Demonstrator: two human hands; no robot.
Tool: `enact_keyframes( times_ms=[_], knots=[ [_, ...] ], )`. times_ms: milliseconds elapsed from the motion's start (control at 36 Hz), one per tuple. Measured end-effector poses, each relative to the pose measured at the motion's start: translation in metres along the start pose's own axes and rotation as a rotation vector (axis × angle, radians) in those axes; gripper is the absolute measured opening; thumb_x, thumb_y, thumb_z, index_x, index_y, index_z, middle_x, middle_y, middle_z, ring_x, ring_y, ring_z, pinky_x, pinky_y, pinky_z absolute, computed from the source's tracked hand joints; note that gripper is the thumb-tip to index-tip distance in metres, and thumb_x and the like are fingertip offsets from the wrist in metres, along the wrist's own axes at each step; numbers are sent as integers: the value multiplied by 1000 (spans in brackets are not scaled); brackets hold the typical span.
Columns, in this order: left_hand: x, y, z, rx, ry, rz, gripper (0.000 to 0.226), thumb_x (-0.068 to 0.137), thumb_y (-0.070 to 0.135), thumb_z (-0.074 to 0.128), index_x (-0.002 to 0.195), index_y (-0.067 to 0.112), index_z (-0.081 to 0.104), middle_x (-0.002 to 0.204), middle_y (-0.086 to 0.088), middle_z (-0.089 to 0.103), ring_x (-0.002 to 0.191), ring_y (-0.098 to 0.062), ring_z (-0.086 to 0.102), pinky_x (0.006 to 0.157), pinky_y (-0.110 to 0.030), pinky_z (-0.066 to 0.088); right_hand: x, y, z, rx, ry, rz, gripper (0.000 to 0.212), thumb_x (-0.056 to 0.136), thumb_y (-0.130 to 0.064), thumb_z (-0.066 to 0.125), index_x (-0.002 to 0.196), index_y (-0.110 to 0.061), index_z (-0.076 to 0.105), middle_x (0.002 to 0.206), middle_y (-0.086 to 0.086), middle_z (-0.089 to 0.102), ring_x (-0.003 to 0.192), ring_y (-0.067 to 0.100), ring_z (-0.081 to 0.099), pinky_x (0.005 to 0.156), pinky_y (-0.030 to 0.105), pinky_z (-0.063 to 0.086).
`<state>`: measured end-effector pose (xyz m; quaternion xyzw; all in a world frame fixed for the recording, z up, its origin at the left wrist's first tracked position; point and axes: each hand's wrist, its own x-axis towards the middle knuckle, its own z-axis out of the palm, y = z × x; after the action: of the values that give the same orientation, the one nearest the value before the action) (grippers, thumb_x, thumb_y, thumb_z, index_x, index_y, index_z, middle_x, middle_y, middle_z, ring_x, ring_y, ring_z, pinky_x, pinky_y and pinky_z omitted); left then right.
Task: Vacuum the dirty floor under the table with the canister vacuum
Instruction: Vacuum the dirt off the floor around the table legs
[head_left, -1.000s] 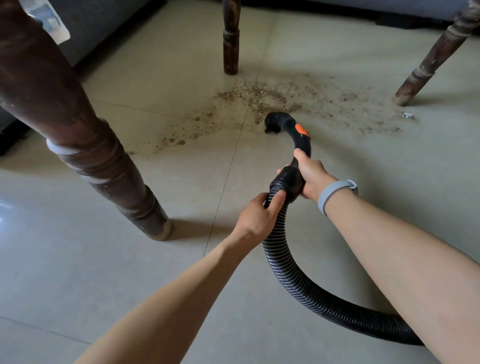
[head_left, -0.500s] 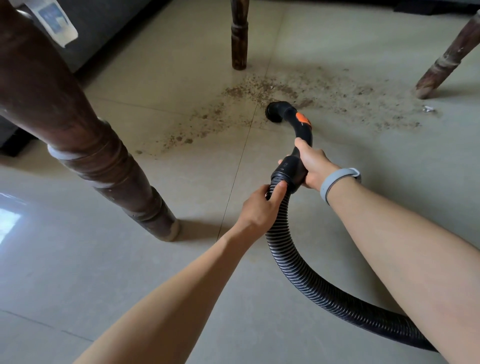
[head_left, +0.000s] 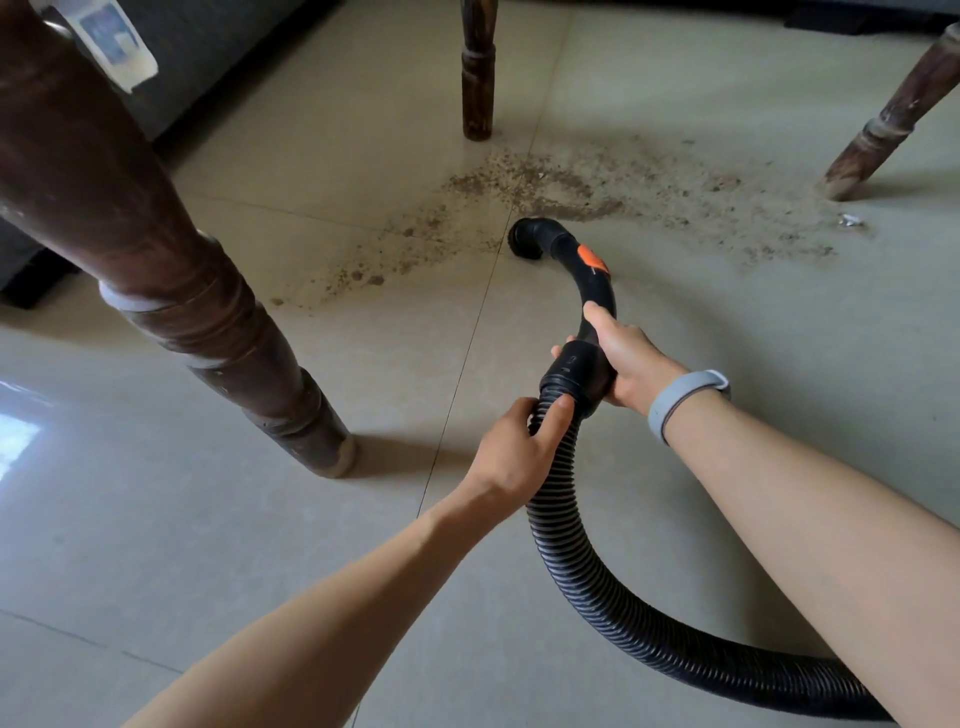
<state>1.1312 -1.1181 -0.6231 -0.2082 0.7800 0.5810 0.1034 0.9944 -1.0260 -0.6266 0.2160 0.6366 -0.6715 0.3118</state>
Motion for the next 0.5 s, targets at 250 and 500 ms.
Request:
enact_keyframes(
  times_ms=[250,500],
  knots=[
    [-9,-12,-6,-6,13,-21,42,97,51,42,113,14,54,92,-4,64,86,-22,60,80,-34,48,-5,6,14,-41,-45,-3,38,98,-35,51,121,-6,40,84,9,57,69,22,65,64,37,56],
    [8,-7,-19,-70,51,-49,44,97,50,42,111,11,57,87,0,59,83,-18,57,80,-34,48,8,-9,40,-128,-17,-32,37,98,-36,50,120,-9,38,92,10,62,74,23,68,72,43,58]
  ],
)
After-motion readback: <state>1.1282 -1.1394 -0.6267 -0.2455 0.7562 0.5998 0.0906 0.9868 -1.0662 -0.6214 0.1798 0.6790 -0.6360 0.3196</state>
